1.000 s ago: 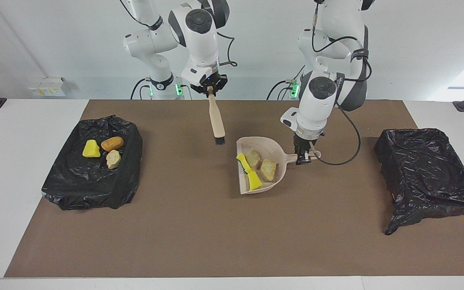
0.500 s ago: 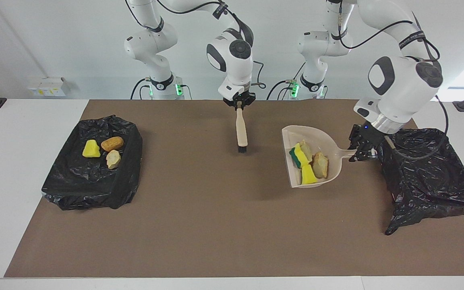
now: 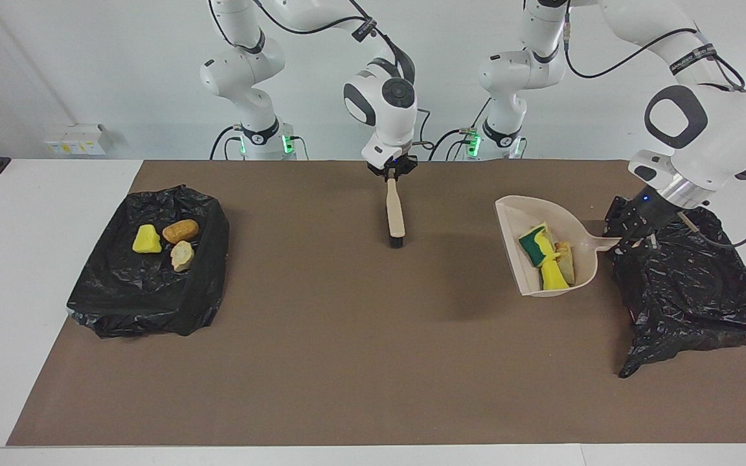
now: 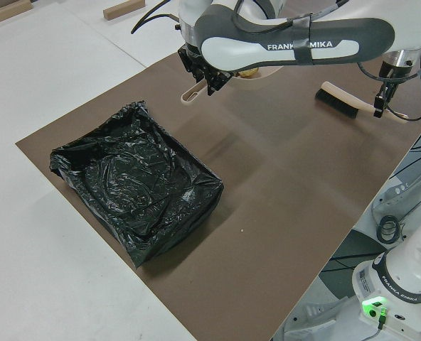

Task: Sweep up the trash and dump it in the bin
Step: 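Carry the dustpan to the other black bag with the left gripper, then tip the dustpan into the black bag while the right gripper drops the brush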

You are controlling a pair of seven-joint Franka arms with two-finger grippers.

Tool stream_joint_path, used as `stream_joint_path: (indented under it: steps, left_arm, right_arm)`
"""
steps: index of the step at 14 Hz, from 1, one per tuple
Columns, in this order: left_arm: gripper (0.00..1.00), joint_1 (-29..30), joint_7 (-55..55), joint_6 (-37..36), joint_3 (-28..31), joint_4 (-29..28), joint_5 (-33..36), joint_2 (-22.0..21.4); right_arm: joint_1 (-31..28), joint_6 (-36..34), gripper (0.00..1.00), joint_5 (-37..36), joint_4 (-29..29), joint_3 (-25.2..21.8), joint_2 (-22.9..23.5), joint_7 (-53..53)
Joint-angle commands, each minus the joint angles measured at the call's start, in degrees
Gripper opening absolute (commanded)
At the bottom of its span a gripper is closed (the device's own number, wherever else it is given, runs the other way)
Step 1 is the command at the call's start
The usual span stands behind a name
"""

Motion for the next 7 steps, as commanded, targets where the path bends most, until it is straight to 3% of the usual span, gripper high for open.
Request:
stream_joint_path:
  steps: [1,2,4,5,7]
  left_arm:
    - [0.00,5.1,3.2,-5.4,-0.3,7.2,2.3,3.2]
    - [0.00,6.0,3.4,-5.5,-0.3,7.7,4.2,3.5]
    - [0.00,8.6,4.1,-4.8,-0.3,8.6,6.5,4.1]
    - [0.00,10.3,4.1,-4.9,-0.3,10.1,7.9,4.8]
    - [0.00,12.1,6.6,-4.7,-0.3,13.3,12.2,6.5]
  right_arm:
    - [-0.5,0.1,0.00,0.2,0.2,0.1,-0.1,2.1]
    - [-0.7,0.1,0.11,0.2,0.4,0.1,-0.1,2.0]
    - [-0.9,-0.5,0.88,0.2,1.0,0.1,0.5,1.2]
    - [-0.9,-0.8,1.00,0.1,2.3,0.0,0.8,0.7]
    - [-1.9,-0.8,1.00,-0.2,4.2,-0.5,0.5,-0.9]
